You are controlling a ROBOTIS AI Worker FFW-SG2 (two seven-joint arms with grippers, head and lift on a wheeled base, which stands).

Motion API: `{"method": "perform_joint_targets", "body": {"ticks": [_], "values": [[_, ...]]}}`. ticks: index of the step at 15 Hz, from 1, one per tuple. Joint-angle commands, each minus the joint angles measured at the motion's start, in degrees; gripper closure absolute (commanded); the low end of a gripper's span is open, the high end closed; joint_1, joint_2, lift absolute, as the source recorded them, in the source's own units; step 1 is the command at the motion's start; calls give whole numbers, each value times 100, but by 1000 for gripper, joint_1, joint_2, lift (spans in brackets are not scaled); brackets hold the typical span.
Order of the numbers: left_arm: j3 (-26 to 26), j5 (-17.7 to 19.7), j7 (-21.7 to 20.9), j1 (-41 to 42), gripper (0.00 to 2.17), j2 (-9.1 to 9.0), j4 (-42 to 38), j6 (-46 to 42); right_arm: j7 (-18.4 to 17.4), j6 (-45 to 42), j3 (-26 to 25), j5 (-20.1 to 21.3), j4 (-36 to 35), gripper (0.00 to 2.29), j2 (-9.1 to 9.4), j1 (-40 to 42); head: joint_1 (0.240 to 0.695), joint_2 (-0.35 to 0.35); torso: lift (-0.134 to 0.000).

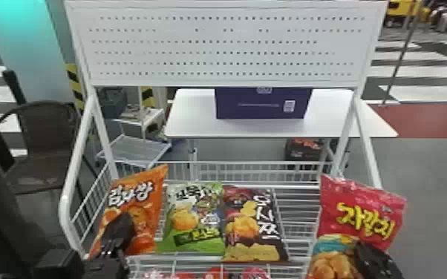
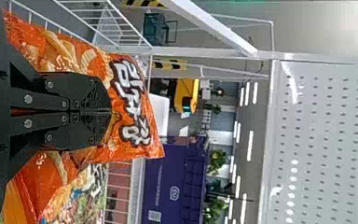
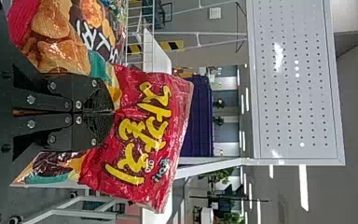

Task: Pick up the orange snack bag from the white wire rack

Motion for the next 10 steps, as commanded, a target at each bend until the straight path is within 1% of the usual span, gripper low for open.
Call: {"method": "perform_joint_targets", "body": {"ticks": [1,6,10], "values": [[4,1,-9,414,1686,1,-230,-199,0,-2,1,-1,-6,2219,1,3,499,0,0],[65,1,-26,1196,1686,54,-837,-638,0,16,28,-1,2,2219,-8,-23,499,0,0],[171,9,-9,1556,1686,63,-995,-919,0,16,45,-1,2,2219,1,-23,499,0,0]]}}
